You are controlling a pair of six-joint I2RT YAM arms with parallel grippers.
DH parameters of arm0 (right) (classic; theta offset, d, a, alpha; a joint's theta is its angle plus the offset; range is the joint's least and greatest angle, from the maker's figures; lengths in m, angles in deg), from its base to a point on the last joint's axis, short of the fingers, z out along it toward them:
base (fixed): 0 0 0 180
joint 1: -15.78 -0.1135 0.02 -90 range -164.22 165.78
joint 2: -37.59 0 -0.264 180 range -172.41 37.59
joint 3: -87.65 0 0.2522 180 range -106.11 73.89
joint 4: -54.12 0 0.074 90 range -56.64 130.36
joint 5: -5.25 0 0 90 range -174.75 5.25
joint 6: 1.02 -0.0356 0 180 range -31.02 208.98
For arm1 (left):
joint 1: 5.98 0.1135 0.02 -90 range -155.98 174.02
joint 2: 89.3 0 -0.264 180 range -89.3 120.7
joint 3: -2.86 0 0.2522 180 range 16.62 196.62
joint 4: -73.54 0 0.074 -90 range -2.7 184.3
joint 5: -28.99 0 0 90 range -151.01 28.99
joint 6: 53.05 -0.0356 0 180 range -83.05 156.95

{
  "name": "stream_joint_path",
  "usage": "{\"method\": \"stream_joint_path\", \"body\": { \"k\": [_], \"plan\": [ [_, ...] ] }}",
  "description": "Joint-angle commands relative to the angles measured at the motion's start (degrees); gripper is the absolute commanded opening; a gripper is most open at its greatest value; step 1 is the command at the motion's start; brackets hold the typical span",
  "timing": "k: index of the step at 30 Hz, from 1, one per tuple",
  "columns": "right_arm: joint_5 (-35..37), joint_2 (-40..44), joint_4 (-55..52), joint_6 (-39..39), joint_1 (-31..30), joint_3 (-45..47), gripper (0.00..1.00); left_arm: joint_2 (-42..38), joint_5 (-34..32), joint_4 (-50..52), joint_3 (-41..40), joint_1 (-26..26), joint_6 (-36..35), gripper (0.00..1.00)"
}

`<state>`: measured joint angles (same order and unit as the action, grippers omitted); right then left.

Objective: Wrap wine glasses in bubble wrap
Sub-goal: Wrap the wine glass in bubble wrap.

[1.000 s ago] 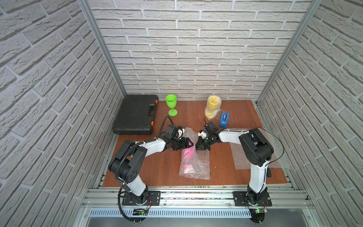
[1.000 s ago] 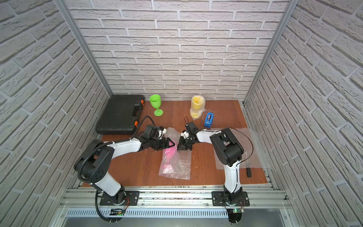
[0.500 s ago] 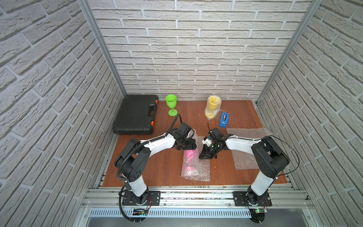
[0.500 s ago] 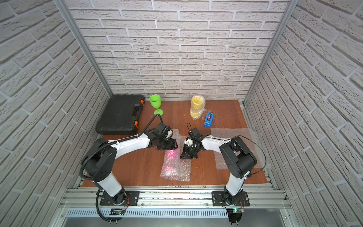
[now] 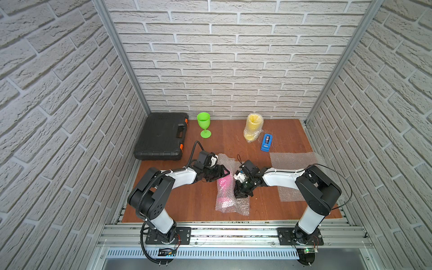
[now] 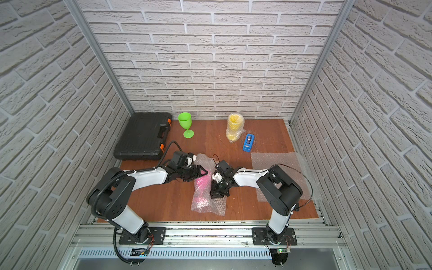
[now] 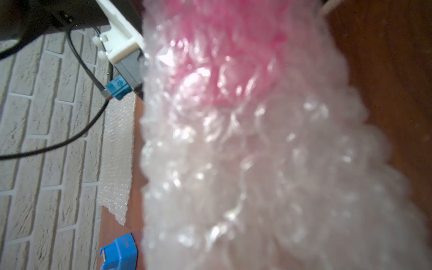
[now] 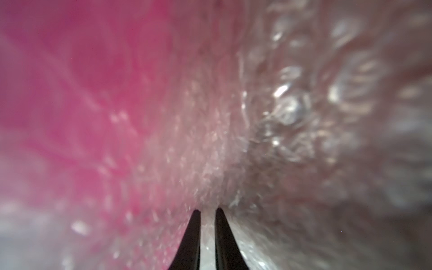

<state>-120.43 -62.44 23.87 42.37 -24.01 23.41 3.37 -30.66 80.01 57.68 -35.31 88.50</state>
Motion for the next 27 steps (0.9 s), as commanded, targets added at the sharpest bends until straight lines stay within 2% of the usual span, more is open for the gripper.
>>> {"method": "stream_joint_path", "body": {
  "k": [1, 8, 14, 20, 27],
  "plan": [
    [3.0, 2.9, -3.0, -1.1, -1.7, -2.4, 0.14, -1.8, 0.4, 1.3, -1.4, 1.5, -1.2, 0.72],
    [3.1, 2.8, -2.5, -3.0, -4.8, -2.5, 0.14, -3.7, -0.7, 5.2, -1.1, 2.3, -3.3, 0.72],
    [2.7, -0.3, 4.6, -6.6, -7.1, 2.6, 0.13, -3.4, -2.2, 5.6, -0.6, 1.7, -2.4, 0.72],
    [3.1, 2.6, 4.7, -6.9, -7.7, 6.5, 0.13, -0.9, -12.7, 20.5, 7.1, -3.2, -5.6, 0.71],
    [10.5, 13.0, -11.5, -0.2, -5.3, 6.8, 0.15, 5.4, -26.6, 39.0, 18.8, -9.3, -9.2, 0.71]
  ]
}}
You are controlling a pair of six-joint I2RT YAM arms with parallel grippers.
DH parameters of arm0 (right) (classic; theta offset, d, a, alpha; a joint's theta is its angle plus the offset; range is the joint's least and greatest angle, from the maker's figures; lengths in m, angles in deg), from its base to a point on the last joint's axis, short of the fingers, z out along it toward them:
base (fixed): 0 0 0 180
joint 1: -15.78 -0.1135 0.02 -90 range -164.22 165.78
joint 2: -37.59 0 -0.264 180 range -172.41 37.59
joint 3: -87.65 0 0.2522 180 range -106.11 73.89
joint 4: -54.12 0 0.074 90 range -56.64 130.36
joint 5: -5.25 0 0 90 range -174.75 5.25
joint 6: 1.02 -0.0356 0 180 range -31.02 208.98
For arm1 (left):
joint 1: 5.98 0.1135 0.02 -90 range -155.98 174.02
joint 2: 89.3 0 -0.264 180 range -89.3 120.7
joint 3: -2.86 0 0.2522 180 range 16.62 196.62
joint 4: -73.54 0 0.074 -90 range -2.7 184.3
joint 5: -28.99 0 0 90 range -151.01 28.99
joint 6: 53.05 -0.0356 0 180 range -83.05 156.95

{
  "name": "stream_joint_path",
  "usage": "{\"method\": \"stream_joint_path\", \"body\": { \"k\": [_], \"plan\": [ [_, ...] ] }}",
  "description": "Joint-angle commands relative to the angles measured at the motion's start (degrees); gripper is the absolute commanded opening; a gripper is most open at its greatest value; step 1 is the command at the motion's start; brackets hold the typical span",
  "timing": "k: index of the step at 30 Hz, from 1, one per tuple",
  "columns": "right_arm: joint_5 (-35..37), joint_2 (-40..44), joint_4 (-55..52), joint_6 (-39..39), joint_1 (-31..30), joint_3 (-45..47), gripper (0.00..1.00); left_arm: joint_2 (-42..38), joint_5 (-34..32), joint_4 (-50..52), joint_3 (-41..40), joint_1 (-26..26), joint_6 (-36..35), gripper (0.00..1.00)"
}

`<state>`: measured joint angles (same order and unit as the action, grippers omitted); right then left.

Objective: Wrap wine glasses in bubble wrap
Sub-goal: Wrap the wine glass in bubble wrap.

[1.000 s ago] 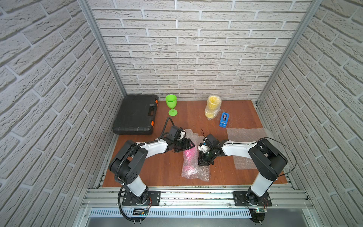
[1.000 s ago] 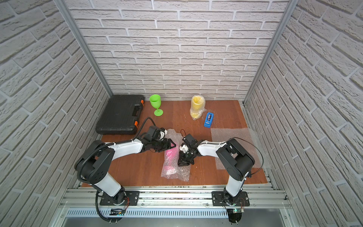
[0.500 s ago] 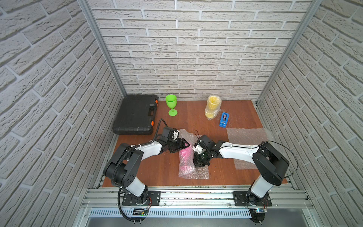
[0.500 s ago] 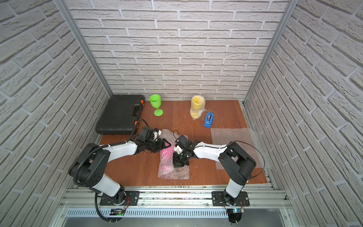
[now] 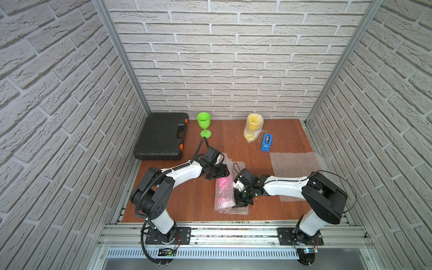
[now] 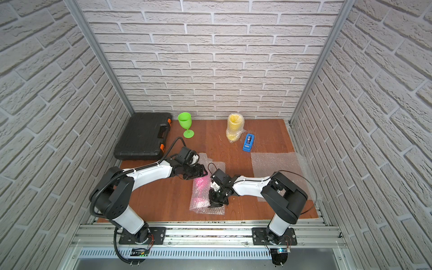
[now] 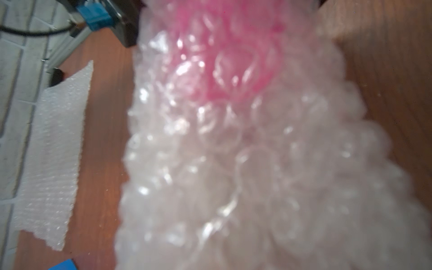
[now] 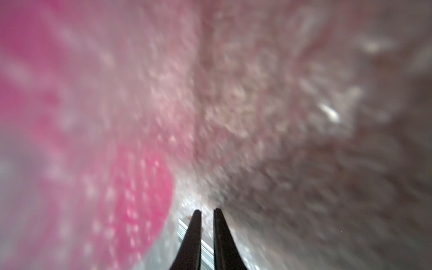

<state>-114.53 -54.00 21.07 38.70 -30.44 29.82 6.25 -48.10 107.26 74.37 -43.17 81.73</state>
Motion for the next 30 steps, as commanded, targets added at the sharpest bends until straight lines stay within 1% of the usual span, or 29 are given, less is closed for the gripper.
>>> {"method": "stream_joint_path", "body": {
  "k": [1, 2, 4, 6, 8, 11, 12, 15, 18, 21, 24, 27, 30],
  "plan": [
    [7.1, 6.6, -10.7, 3.9, 2.4, 0.8, 0.17, 3.3, -10.2, 13.1, 3.2, -2.0, -2.5, 0.71],
    [8.6, 8.8, -11.4, 4.0, 3.5, 1.4, 0.19, 3.9, -10.9, 14.0, 3.9, -2.5, -2.6, 0.71],
    [9.2, 12.5, -10.9, 4.0, 7.2, 3.3, 0.23, 5.0, -12.6, 15.7, 5.3, -3.5, -2.5, 0.72],
    [7.9, 15.0, -7.5, 3.8, 9.7, 4.1, 0.27, 6.0, -13.4, 17.0, 6.5, -4.3, -2.2, 0.72],
    [5.6, 16.2, -2.0, 3.2, 10.5, 4.1, 0.33, 7.0, -14.5, 18.4, 7.8, -4.9, -2.1, 0.72],
    [1.0, 13.4, 6.0, 2.2, 10.5, 2.2, 0.48, 8.3, -15.6, 20.1, 9.6, -5.9, -2.1, 0.74],
    [0.6, 11.9, 7.1, 2.2, 10.6, 1.4, 0.51, 8.7, -15.7, 20.5, 10.1, -6.2, -2.2, 0.75],
    [0.4, 7.1, 9.2, 2.1, 10.7, -0.6, 0.52, 9.2, -16.0, 21.0, 10.9, -6.6, -2.2, 0.77],
    [-1.6, 2.3, 12.6, 1.3, 10.7, -1.2, 0.48, 9.3, -16.0, 21.0, 11.3, -6.7, -2.1, 0.79],
    [-3.1, -0.8, 15.7, 0.5, 10.7, -0.8, 0.36, 9.0, -15.7, 20.7, 11.5, -6.7, -2.1, 0.81],
    [-1.7, -1.2, 14.7, 0.5, 11.0, -0.1, 0.19, 8.0, -15.8, 20.3, 11.2, -6.8, -2.6, 0.84],
    [-1.5, -0.8, 14.7, 0.0, 11.7, 1.2, 0.1, 6.1, -16.0, 19.4, 11.2, -6.6, -3.8, 0.89],
    [-1.6, -1.0, 14.2, 0.1, 12.3, 2.0, 0.06, 3.3, -15.7, 17.4, 11.0, -6.4, -5.4, 0.96]
  ]
}}
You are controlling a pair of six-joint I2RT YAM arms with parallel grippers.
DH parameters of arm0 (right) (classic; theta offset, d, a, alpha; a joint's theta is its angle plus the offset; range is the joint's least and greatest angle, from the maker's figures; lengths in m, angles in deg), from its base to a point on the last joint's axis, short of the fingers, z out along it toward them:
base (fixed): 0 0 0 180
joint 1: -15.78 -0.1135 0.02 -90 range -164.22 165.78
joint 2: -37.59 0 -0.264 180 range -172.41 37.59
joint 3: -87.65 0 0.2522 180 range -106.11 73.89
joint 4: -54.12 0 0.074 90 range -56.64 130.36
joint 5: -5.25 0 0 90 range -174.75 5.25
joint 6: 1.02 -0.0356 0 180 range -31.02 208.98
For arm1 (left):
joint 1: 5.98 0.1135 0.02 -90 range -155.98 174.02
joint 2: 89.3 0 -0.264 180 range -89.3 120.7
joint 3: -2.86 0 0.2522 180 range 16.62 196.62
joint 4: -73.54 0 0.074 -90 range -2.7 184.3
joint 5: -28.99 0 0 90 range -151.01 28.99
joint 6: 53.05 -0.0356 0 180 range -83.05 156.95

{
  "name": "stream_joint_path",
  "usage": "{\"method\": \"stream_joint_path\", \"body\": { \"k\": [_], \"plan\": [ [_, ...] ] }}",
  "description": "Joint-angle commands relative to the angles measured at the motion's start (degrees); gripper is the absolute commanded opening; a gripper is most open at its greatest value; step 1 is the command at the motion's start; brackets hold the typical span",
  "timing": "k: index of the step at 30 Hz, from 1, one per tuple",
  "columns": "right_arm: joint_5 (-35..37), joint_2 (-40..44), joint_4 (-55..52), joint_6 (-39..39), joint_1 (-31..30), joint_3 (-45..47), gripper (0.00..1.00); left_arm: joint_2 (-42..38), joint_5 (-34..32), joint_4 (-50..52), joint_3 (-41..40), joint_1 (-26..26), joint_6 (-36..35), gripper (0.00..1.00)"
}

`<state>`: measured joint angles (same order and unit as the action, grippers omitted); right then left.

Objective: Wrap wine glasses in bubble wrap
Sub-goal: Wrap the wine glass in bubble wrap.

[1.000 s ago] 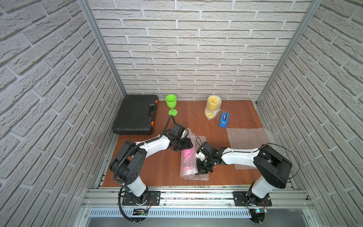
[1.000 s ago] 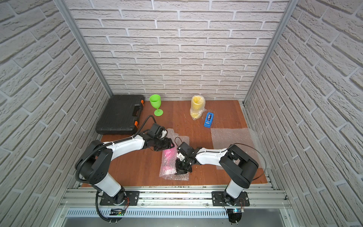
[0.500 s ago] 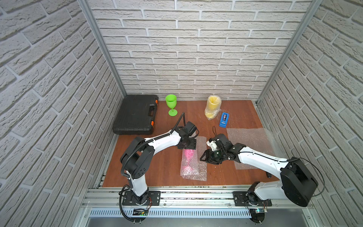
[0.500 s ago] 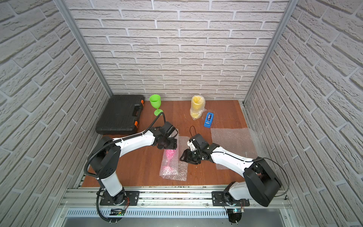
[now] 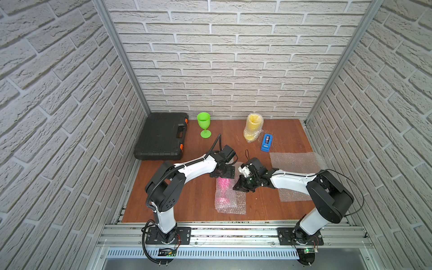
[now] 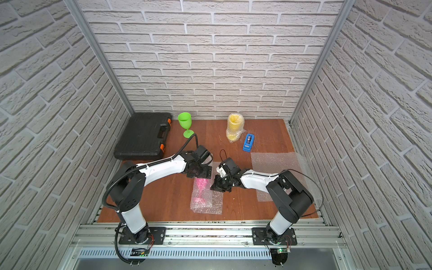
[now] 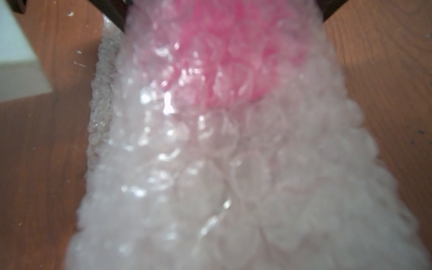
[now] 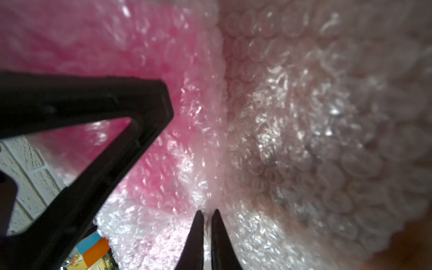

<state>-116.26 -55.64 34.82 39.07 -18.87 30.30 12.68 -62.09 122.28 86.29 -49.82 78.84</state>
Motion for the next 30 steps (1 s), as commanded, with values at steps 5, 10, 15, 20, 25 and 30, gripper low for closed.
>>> {"method": "stream_joint_path", "body": {
  "k": [5, 10, 15, 20, 25, 30],
  "plan": [
    [0.0, 0.3, 0.4, -0.3, 1.6, 2.8, 0.03, -7.9, 1.6, -2.1, -2.1, 1.8, -3.7, 0.98],
    [0.0, 0.5, -0.1, -0.4, 2.4, 3.4, 0.02, -13.8, 4.6, -5.9, -5.1, 4.2, -2.0, 0.98],
    [0.0, 0.3, -0.9, -0.3, 3.0, 3.7, 0.02, -18.3, 4.9, -7.0, -9.6, 5.0, 0.9, 0.98],
    [-0.3, 0.1, -1.3, 0.0, 3.5, 3.6, 0.02, -17.7, 10.1, -14.4, -15.4, 4.2, 4.6, 0.95],
    [-0.4, 0.0, -1.9, 0.3, 3.8, 3.2, 0.03, -13.5, 12.1, -20.7, -17.8, 3.0, 6.6, 0.9],
    [0.5, 2.1, -4.2, 1.0, 4.1, 2.9, 0.06, -9.4, 12.7, -21.8, -15.7, 2.0, 6.9, 0.9]
  ]
}}
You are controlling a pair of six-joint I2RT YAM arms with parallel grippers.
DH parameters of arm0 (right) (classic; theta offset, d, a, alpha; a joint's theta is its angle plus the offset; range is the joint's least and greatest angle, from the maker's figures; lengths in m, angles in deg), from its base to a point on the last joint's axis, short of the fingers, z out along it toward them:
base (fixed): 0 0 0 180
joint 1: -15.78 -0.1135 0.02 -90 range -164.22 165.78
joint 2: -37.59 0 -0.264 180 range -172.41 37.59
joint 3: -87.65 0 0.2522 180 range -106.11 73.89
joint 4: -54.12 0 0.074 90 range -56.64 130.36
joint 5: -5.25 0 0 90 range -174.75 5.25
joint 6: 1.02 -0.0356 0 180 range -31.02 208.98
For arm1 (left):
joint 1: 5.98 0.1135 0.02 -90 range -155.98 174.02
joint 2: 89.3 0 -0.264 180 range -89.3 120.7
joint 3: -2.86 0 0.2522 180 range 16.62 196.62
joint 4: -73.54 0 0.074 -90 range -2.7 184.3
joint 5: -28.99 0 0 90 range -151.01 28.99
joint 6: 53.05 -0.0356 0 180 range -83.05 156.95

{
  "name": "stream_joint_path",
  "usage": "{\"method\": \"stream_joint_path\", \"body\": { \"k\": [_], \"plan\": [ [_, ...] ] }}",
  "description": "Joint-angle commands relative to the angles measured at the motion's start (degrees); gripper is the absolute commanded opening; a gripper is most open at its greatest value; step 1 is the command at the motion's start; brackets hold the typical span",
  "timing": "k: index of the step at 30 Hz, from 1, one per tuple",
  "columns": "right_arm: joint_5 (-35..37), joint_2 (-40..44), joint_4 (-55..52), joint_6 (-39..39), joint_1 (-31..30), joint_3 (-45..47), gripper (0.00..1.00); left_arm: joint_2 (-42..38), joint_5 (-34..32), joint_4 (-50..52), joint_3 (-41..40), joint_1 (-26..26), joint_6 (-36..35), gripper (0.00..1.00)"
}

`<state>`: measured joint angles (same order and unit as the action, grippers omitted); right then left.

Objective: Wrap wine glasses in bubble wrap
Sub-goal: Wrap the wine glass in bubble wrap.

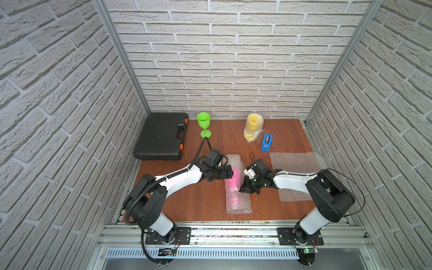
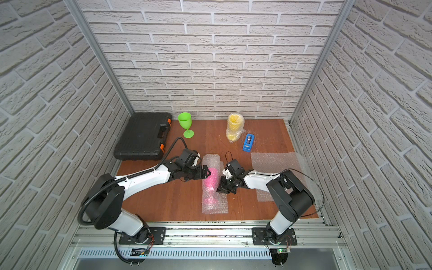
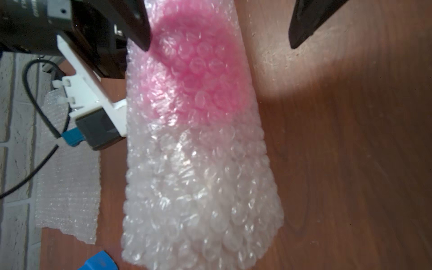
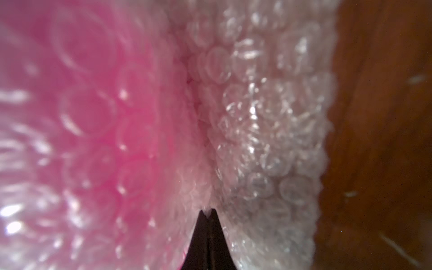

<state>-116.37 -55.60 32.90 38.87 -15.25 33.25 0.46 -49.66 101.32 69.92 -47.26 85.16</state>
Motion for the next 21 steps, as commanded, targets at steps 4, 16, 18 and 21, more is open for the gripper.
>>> {"method": "stream_joint_path", "body": {
  "k": [4, 16, 18, 21],
  "plan": [
    [4.3, 6.6, -10.7, 4.7, 2.2, -1.7, 0.21, 5.6, -0.3, 1.0, 3.7, -1.5, -0.2, 0.9],
    [10.9, 18.0, -27.0, 14.0, 12.8, -2.5, 0.37, 14.6, -3.7, 10.5, 13.9, -5.4, -4.7, 0.91],
    [10.1, 18.3, -26.3, 13.7, 13.0, -2.2, 0.38, 16.2, -4.2, 12.1, 15.6, -6.1, -5.4, 0.93],
    [8.5, 18.3, -24.4, 13.0, 13.1, -1.9, 0.39, 17.8, -4.0, 12.7, 16.8, -6.6, -5.6, 0.94]
  ]
}}
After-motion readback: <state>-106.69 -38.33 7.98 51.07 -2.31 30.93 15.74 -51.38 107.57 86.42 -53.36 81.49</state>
